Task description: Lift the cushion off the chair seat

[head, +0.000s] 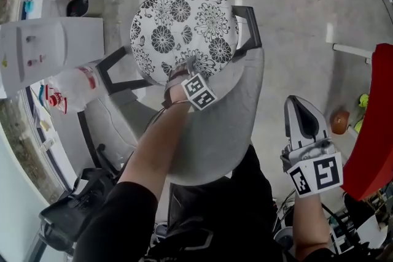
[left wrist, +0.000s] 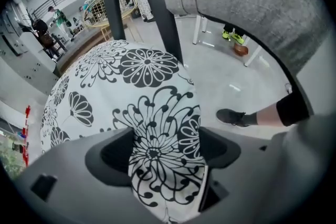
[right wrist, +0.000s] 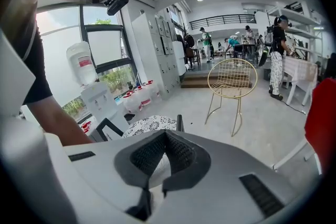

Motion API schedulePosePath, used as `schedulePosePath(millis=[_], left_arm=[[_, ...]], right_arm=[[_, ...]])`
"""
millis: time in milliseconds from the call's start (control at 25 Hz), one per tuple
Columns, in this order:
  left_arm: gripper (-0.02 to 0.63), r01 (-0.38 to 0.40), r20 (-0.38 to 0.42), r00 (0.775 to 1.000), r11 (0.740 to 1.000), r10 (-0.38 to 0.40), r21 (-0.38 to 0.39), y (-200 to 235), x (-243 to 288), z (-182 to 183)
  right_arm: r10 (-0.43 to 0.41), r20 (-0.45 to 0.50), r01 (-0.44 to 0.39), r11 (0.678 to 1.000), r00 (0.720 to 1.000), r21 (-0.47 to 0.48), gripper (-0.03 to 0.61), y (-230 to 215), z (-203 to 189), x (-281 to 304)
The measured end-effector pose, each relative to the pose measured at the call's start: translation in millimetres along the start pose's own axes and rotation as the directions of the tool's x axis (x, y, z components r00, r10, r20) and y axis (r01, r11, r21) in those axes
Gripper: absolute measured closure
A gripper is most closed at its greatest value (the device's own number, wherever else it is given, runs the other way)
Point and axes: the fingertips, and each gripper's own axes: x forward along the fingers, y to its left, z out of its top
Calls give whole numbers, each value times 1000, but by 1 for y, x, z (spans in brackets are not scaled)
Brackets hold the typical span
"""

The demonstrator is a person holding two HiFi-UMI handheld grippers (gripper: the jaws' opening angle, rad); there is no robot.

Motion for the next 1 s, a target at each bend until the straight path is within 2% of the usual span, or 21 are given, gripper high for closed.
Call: schedulePosePath(millis=[80, 200, 280, 360, 440, 600, 760, 1000], left_arm=[[228, 9, -5, 1000, 1000, -9, -11, 1, -2, 1], [285, 38, 3, 999, 998, -38, -54, 2, -9, 2], [358, 38, 11, 999, 994, -37, -102, 9, -15, 3], [458, 20, 17, 1000, 988, -18, -153, 20, -22, 3], [512, 10, 19, 1000, 982, -7, -187, 28, -28, 3], [541, 2, 22, 1000, 975, 3, -223, 38, -39, 5], [561, -20, 47, 998, 956, 35, -294, 45, -66, 11], [572, -127, 99, 981, 934, 169, -333, 75, -130, 20]], right_arm=[[3, 3, -3, 1000, 1000, 3, 572, 0, 1, -1], [0, 11, 0, 1000, 1000, 4, 572, -4, 5, -5], [-1, 15, 1, 1000, 1000, 4, 572, -7, 8, -6], [1, 21, -1, 1000, 1000, 1, 572, -8, 12, -8], [4, 31, -4, 1000, 1000, 0, 572, -7, 18, -10], [9, 62, -8, 1000, 998, -9, 572, -6, 29, -17], [8, 82, -7, 1000, 997, -16, 572, -7, 42, -32], [26, 147, -22, 999, 989, -24, 572, -1, 72, -58]])
